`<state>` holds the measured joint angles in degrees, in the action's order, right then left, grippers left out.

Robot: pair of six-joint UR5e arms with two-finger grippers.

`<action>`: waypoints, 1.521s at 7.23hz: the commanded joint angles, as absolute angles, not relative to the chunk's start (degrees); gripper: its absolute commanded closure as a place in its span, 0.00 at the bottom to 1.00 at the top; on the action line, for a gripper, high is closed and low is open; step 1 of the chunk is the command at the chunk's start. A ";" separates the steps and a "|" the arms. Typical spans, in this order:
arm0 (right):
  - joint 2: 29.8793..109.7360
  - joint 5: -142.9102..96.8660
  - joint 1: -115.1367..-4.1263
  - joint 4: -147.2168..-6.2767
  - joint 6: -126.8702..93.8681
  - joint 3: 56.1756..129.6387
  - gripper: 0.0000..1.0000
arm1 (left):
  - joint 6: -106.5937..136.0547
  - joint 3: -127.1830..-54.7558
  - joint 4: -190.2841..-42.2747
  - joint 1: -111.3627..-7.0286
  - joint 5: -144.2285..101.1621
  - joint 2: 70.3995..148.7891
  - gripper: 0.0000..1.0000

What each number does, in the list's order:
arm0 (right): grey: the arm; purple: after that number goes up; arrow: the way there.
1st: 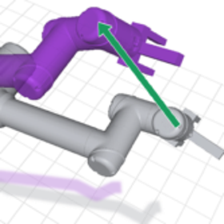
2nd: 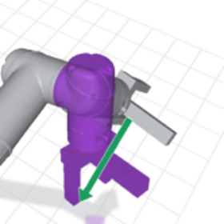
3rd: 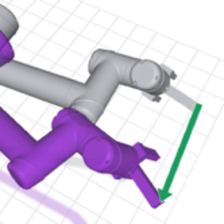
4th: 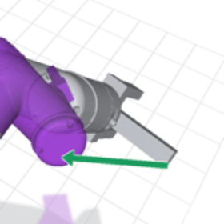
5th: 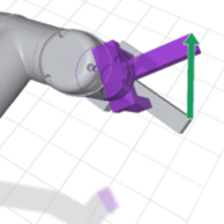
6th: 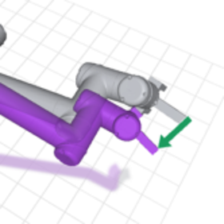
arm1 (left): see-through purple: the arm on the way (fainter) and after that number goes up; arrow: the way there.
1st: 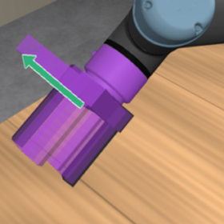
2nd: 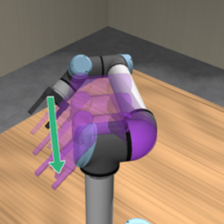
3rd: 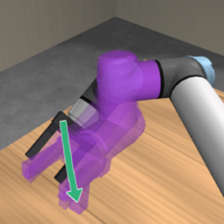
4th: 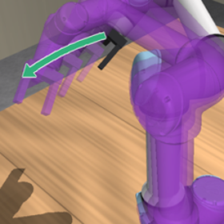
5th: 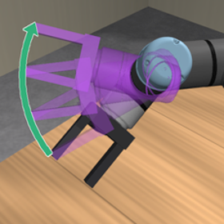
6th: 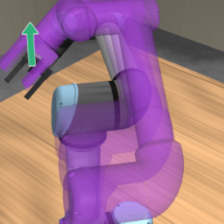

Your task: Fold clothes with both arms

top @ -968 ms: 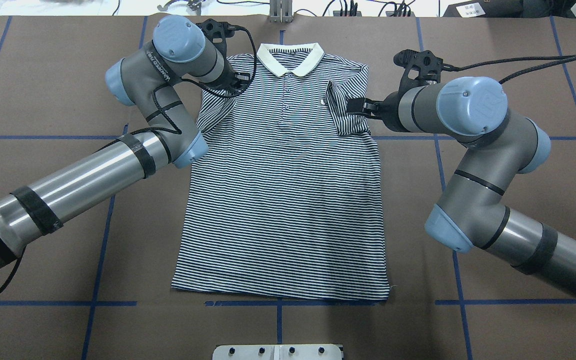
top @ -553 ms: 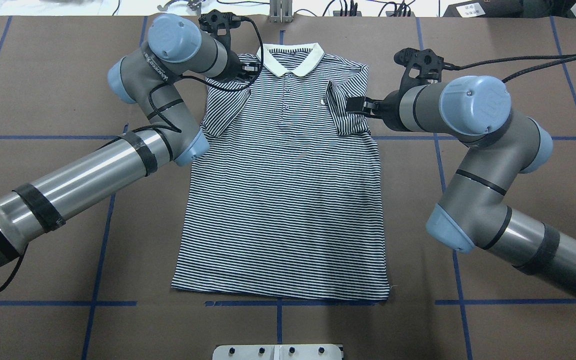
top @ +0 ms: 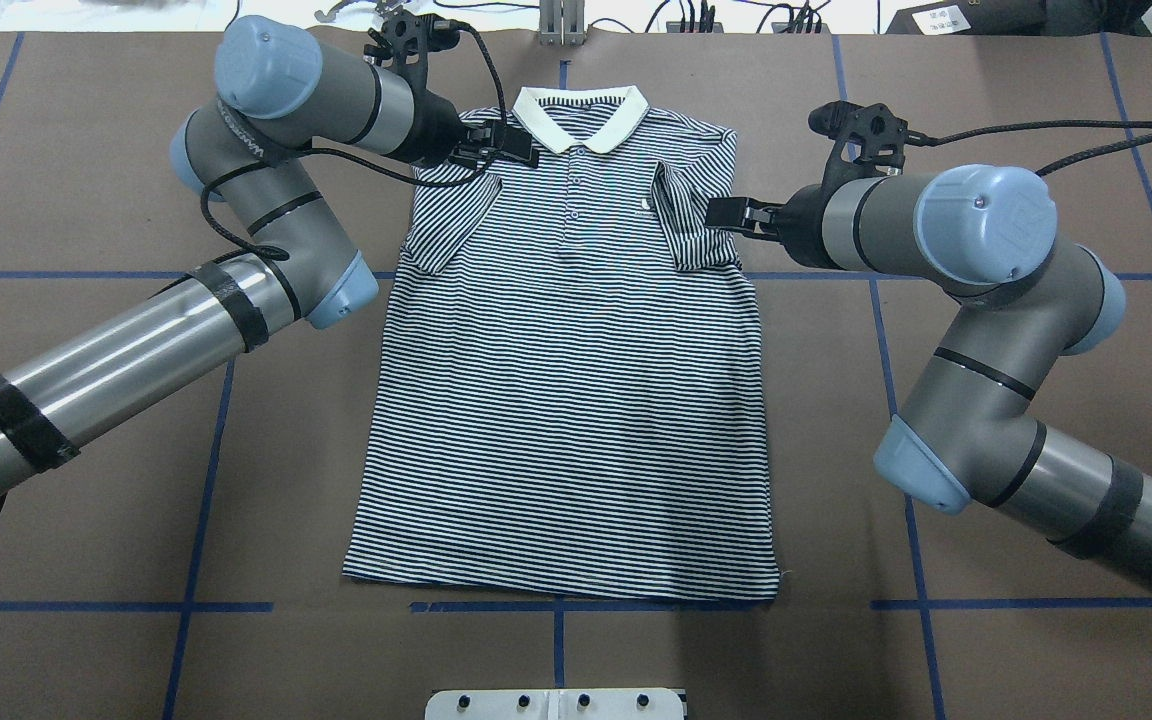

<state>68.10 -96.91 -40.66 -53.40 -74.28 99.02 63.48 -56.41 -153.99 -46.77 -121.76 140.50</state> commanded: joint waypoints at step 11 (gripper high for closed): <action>80.42 -75.97 -5.48 -82.58 -119.57 120.41 0.01 | 59.59 -104.15 -129.99 -52.56 -124.98 104.24 0.00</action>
<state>80.73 -81.55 -11.16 -79.84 -112.95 120.41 59.47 -104.03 -129.76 -52.62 -125.22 105.03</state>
